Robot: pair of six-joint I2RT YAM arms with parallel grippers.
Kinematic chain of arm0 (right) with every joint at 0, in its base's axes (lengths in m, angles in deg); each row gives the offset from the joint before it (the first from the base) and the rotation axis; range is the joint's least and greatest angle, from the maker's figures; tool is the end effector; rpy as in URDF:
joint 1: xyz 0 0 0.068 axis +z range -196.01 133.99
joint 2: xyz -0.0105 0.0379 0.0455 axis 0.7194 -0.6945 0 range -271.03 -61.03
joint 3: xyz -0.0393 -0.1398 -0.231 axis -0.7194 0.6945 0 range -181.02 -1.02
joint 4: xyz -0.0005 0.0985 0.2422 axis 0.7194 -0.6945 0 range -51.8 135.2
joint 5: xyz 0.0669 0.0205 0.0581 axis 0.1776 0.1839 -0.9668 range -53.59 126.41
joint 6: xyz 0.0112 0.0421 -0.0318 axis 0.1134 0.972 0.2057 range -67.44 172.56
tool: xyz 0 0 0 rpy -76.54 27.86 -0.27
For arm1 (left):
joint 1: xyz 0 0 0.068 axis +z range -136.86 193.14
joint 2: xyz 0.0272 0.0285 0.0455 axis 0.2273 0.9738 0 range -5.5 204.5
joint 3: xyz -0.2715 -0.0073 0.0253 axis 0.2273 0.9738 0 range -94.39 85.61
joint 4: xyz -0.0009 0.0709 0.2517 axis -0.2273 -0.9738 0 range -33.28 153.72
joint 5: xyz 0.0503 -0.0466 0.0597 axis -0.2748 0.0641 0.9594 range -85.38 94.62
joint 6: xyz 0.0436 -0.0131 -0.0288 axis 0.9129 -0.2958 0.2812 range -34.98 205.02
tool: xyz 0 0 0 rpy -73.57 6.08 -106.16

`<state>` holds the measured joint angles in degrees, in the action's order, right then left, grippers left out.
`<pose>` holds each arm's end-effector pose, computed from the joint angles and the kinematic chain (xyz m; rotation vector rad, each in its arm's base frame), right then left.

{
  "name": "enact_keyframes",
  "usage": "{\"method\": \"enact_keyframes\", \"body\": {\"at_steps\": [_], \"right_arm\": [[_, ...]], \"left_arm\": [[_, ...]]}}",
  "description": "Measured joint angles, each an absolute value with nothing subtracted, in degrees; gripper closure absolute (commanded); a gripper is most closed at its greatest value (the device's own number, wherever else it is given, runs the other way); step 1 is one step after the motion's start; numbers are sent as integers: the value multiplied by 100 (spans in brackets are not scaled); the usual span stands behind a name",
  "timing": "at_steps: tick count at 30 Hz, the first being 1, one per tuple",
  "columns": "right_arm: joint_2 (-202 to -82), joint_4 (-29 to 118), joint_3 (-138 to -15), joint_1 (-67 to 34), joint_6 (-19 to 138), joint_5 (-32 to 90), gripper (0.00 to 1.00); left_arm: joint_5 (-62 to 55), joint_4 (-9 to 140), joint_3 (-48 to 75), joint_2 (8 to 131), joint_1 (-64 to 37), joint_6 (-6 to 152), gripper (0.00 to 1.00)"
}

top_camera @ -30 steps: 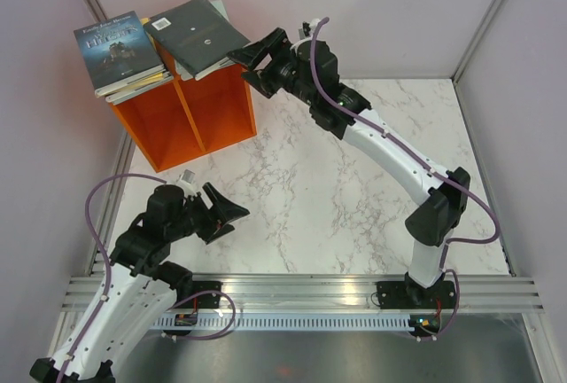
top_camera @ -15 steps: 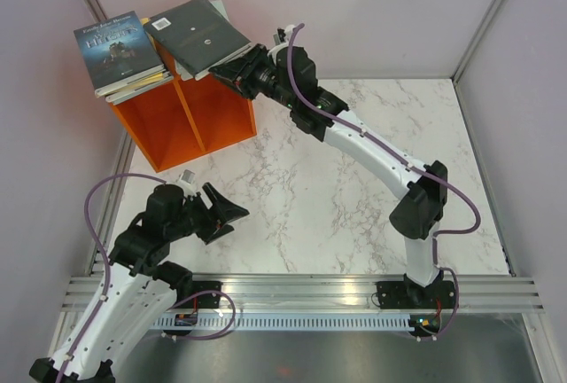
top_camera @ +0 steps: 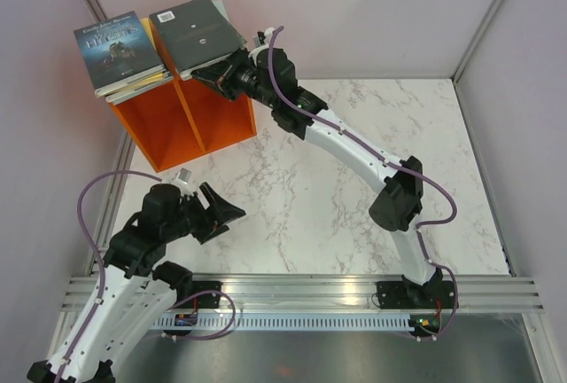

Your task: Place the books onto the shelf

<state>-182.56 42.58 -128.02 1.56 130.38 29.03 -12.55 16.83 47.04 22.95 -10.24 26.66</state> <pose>0.3377 0.3761 0.4271 0.3585 1.8019 1.7661 0.0924 -0.0513 0.2767 -0.5504 2.3532 -1.0652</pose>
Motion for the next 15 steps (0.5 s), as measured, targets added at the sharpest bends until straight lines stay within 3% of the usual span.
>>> {"method": "enact_keyframes", "body": {"at_steps": [15], "right_arm": [[-18608,4324,-13202,75,13145,2739,89]], "left_arm": [[-997,1278,4396,2306,-1024,2884,18]]}}
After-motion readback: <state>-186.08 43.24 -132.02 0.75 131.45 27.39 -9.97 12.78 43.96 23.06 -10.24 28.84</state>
